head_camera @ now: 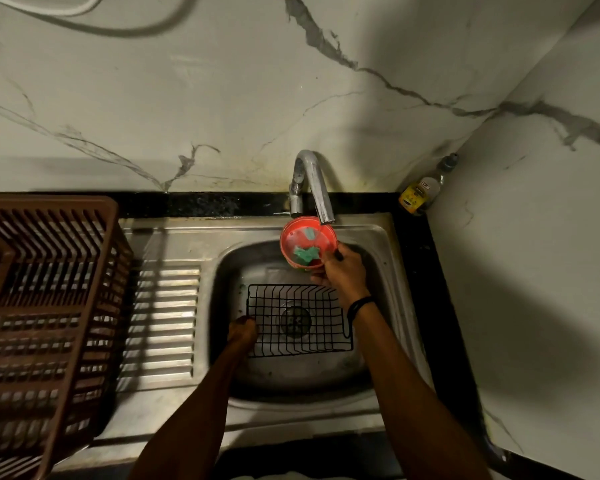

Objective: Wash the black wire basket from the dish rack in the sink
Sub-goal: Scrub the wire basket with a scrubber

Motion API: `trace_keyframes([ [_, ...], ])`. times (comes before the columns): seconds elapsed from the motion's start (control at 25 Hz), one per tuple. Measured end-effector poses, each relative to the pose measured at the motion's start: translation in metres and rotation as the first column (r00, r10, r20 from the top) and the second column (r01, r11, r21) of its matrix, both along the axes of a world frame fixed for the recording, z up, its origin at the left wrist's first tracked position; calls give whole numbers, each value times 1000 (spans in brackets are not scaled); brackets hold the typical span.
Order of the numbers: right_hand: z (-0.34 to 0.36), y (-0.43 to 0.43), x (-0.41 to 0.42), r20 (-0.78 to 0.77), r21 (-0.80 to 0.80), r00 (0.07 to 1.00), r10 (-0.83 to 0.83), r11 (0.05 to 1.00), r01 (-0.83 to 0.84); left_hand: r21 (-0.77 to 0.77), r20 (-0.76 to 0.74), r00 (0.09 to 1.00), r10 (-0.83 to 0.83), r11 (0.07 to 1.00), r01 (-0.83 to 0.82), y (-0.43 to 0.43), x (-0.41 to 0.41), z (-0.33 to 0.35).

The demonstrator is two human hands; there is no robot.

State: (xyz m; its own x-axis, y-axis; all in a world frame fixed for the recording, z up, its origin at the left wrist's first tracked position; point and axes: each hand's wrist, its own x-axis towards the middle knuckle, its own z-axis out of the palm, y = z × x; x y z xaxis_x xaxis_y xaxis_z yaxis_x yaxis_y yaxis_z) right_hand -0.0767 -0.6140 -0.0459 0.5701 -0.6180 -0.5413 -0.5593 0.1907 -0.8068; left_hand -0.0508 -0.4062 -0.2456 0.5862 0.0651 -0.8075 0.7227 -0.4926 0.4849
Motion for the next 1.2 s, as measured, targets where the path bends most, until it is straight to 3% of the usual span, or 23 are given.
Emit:
trace_keyframes([
  [0.48, -2, 1, -3, 15, 5, 1000, 21, 1000, -21, 77, -54, 998, -17, 997, 21, -1, 0, -16],
  [0.92, 1, 4, -6, 20, 28, 999, 33, 999, -34, 155, -19, 991, -136, 978, 137, -2, 5, -5],
  [1.2, 4, 4, -8, 39, 63, 999, 23, 998, -25, 133, -11, 987, -160, 978, 160, 8, 2, 5],
])
